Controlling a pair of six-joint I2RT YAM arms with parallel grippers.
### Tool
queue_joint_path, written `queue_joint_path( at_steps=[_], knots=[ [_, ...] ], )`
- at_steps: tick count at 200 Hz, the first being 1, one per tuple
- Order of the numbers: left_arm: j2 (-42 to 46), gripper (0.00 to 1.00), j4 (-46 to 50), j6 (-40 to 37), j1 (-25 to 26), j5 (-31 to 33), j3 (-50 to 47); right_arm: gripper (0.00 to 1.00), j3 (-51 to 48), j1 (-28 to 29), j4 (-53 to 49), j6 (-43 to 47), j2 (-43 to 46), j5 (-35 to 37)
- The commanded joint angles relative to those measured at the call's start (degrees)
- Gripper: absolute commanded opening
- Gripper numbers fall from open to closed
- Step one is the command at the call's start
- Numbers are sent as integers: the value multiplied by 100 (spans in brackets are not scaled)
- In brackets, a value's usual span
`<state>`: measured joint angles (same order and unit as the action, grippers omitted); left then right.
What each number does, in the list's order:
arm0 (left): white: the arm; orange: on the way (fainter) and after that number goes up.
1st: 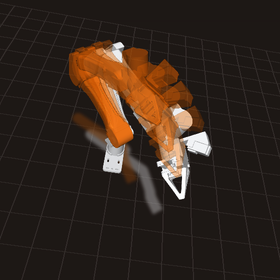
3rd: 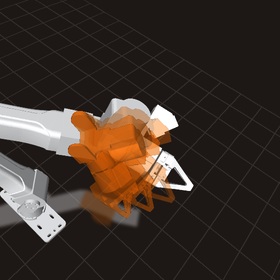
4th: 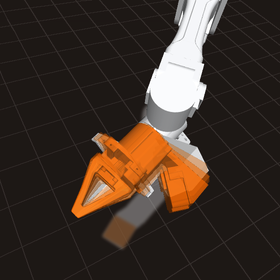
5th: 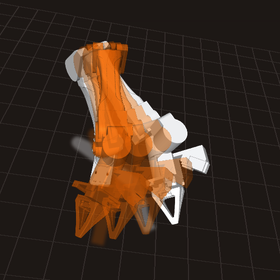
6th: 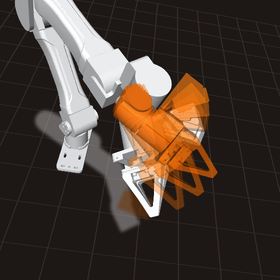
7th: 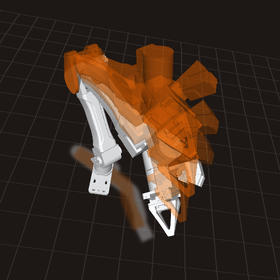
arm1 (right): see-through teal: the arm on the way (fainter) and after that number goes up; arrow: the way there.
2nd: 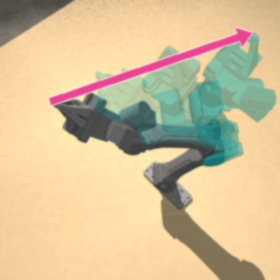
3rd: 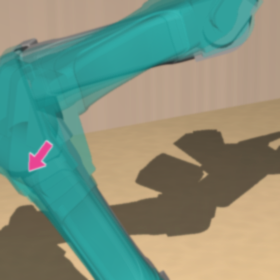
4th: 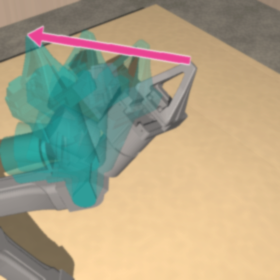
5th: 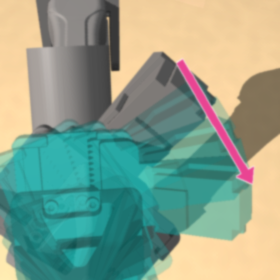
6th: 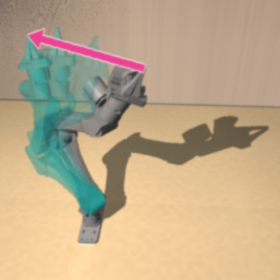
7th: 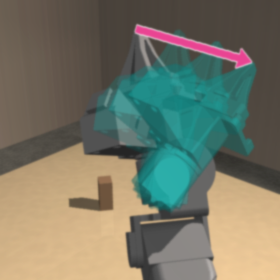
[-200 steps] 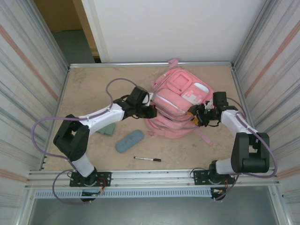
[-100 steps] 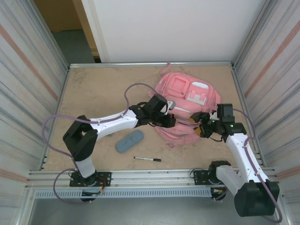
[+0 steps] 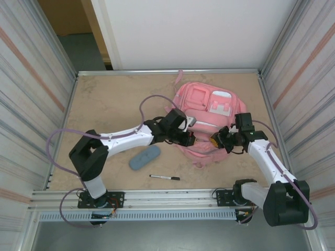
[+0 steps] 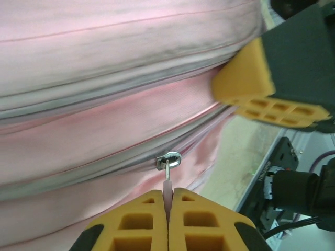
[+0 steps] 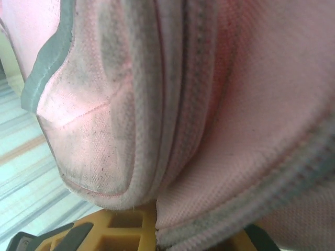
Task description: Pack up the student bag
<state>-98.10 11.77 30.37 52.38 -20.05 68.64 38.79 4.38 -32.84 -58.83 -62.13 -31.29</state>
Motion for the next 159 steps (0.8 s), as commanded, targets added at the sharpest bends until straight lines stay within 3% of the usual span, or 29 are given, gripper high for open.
queue_joint_path(
  at_steps=[1, 23, 41, 64, 88, 104, 118, 159],
  knots=[
    [601, 0, 206, -427, -586, 273, -326, 8, 485, -210, -246, 958, -265, 354],
    [672, 0, 114, -561, -981, 273, -625, 8, 813, -345, -283, 1285, -749, 248],
    [638, 0, 24, -628, -1012, 277, -565, 9, 1094, -525, -138, 1384, -1299, -24],
    [452, 0, 31, -629, -575, 350, -129, 12, 1640, -657, -74, 1562, -2171, -92],
    [69, 0, 96, -516, -12, 254, 429, 27, 2049, -737, -13, 1642, -2701, -472],
    [-88, 0, 60, -374, 274, 303, 626, 45, 2005, -728, 25, 1540, -2535, -389],
    [-153, 0, -116, -215, 427, 421, 646, 55, 1869, -720, -86, 1396, -2168, -116],
    [-452, 0, -414, -83, 436, 371, 777, 62, 1134, -410, -238, 728, -1113, 250]
  ],
)
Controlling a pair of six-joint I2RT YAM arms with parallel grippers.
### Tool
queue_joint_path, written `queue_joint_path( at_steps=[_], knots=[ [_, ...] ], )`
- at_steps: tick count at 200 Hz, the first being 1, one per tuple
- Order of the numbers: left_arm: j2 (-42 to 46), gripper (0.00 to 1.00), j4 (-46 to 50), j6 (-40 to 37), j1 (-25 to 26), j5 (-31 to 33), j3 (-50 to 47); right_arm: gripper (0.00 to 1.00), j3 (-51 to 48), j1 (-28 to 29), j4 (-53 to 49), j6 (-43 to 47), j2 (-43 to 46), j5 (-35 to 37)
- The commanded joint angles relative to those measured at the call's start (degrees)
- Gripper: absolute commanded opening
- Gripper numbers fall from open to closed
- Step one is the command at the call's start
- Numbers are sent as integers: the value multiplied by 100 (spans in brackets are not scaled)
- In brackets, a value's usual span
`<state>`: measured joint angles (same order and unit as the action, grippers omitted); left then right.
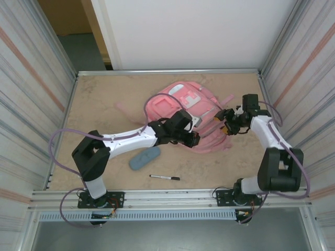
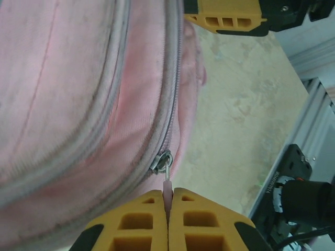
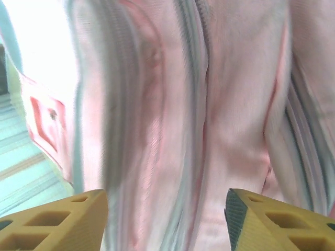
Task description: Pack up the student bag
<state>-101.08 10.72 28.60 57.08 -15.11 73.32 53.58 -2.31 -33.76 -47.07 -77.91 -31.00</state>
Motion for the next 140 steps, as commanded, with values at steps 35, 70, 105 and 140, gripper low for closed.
queue_joint_path(
  at_steps=[35, 70, 105, 140],
  knots=[
    [-315, 0, -365, 107, -74, -289, 418, 62, -599, 1090, 59, -932, 617, 240],
    [-235, 0, -406, 104, -83, -378, 362, 48, -609, 1453, 369, -1113, 400, 542],
    [119, 0, -658, 104, -184, -18, -212, 15, -504, 1409, 496, -1053, 262, 417],
    [607, 0, -674, 133, -564, 246, -1038, 6, -450, 1227, 435, -926, 350, 361]
  ],
)
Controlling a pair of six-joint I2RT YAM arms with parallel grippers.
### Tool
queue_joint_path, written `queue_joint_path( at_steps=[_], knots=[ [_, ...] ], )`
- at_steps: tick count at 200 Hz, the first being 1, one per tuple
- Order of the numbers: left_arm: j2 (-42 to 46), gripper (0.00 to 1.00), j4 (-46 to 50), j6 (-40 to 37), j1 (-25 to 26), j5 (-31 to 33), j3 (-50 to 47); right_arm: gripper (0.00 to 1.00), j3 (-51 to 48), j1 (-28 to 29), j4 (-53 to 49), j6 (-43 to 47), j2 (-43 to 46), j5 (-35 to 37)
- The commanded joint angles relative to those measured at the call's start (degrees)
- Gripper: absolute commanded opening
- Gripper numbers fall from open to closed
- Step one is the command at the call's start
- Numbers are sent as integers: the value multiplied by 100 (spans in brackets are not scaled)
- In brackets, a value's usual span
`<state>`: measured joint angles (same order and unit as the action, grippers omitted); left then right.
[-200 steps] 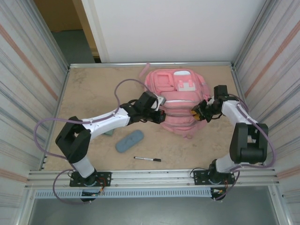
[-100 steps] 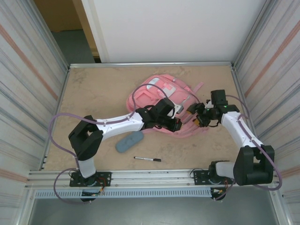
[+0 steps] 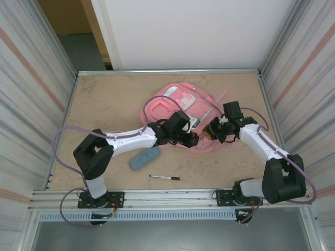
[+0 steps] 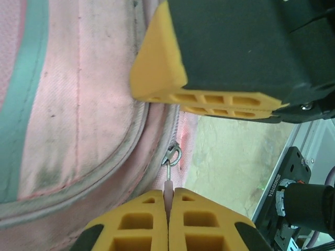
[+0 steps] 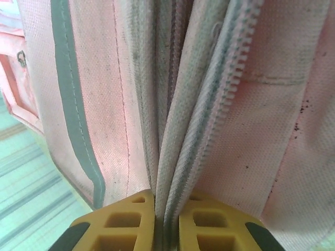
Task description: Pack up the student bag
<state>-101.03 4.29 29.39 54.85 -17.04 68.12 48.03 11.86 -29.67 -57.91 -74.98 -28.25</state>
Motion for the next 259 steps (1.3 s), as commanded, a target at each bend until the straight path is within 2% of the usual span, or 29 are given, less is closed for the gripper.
queue_joint_path(
  at_steps=[1, 53, 107, 128, 140, 175, 202, 218, 235, 251, 259],
  knots=[
    [620, 0, -33, 52, -347, 452, -549, 6, 108, -204, 26, 175, 55, 84],
    [1564, 0, 287, 232, -1056, 787, -1657, 2, 101, -408, 39, 315, 65, -175],
    [2000, 0, 198, 369, -1089, 564, -2092, 1, 103, -536, 166, 190, 115, -461],
    [2023, 0, 529, 234, -1135, 949, -2056, 0, 107, -579, 234, 146, 171, -534],
    [1932, 0, 725, 216, -1392, 1112, -2044, 0, 147, -584, 195, 198, 174, -617],
    [1400, 0, 639, 323, -2600, 608, -2119, 1, 81, -506, 152, 192, 231, -708],
    [1132, 0, 529, 280, -2891, 516, -1897, 1, -31, -302, 100, 165, 346, -666],
    [1018, 0, 578, 280, -2892, 508, -1728, 5, -136, -71, 233, 155, 409, -580],
    [947, 0, 414, 395, -2892, 342, -1721, 22, -54, 73, 198, 485, 377, -600],
    [998, 15, 373, 469, -2882, 205, -1740, 28, -89, 76, 127, 706, 452, -296],
    [1088, 29, 376, 487, -2852, 211, -1791, 29, -122, 46, 92, 748, 483, -152]
  ],
)
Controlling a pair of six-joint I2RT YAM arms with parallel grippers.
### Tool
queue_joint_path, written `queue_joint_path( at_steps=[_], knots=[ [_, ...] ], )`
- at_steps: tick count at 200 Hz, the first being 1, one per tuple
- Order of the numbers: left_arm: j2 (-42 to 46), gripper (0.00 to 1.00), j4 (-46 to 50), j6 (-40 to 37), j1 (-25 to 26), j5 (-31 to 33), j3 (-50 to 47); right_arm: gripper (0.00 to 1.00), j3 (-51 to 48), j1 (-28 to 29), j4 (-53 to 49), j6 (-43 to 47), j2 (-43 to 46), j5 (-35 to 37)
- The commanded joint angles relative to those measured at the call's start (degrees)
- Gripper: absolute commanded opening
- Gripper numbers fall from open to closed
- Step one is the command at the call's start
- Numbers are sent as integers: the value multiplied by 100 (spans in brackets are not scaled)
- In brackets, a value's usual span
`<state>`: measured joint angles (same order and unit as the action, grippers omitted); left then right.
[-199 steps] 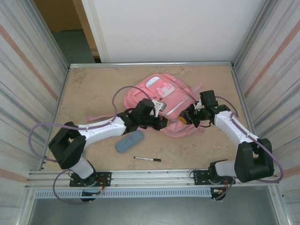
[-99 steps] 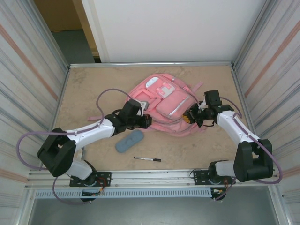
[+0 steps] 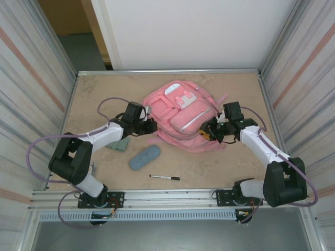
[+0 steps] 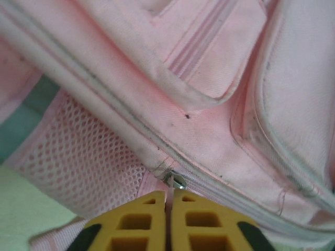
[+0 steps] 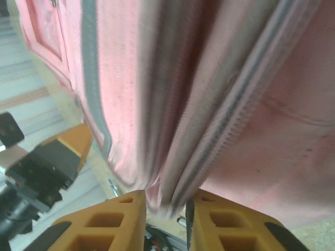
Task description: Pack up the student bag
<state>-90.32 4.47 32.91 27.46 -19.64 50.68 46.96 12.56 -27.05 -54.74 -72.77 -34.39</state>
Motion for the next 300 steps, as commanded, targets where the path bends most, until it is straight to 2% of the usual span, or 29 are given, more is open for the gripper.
queue_joint_path(
  at_steps=[1, 6, 14, 41, 67, 101, 117, 120, 124, 126, 130, 149, 166, 183, 213, 247, 268, 285, 300],
  knots=[
    [29, 30, 360, 136, -111, 470, -57, 29, -22, -29, -170, 439, 263, 470],
    [104, 37, 353, 119, -88, 486, -87, 30, -29, -49, -169, 466, 266, 482],
    [217, 42, 361, 102, -54, 499, -144, 34, -5, -73, -170, 512, 264, 420],
    [780, 47, 739, 137, 49, 501, -303, 49, -2, 10, -131, 543, 272, 429],
    [1481, 50, 1270, 205, 284, 699, -526, 52, 165, 366, -129, 1009, 224, 407],
    [2074, 55, 1950, 224, 537, 851, -559, 55, 222, 1153, -213, 1898, 360, 1094],
    [2046, 59, 2146, 245, 934, 1259, -551, 57, 191, 1393, -218, 2064, 412, 1264],
    [2008, 64, 2236, 265, 1048, 1408, -527, 57, 191, 1430, -234, 2078, 415, 1320],
    [1928, 93, 2415, 296, 1210, 1656, -462, 57, 195, 1474, -258, 2097, 436, 1409],
    [1897, 97, 2527, 313, 1286, 1790, -423, 57, 187, 1490, -275, 2105, 443, 1460],
    [1768, 99, 2776, 329, 1428, 1995, -313, 57, 183, 1525, -302, 2108, 454, 1554],
    [1107, 99, 3784, 247, 1806, 2701, 157, 58, 155, 1590, -331, 2133, 519, 1821],
    [805, 99, 3985, 229, 1888, 3100, 199, 58, 155, 1592, -344, 2143, 578, 1924],
    [632, 99, 3850, 0, 1890, 2911, 176, 59, 186, 1592, -337, 2121, 617, 1991],
    [6, 99, 3466, -552, 1876, 2126, 200, 59, 357, 1592, -431, 2244, 556, 2024],
    [-775, 98, 3512, -548, 1997, 2296, 401, 59, 400, 1596, -310, 2257, 407, 1822],
    [-982, 84, 3543, -481, 2014, 2310, 543, 59, 335, 1616, -311, 2234, 365, 1770],
    [-877, 63, 3502, -399, 2073, 2357, 548, 59, 275, 1609, -292, 2200, 385, 1711],
    [-688, 53, 3481, -381, 2104, 2166, 600, 60, 247, 1609, -318, 2140, 408, 1585]
  ],
)
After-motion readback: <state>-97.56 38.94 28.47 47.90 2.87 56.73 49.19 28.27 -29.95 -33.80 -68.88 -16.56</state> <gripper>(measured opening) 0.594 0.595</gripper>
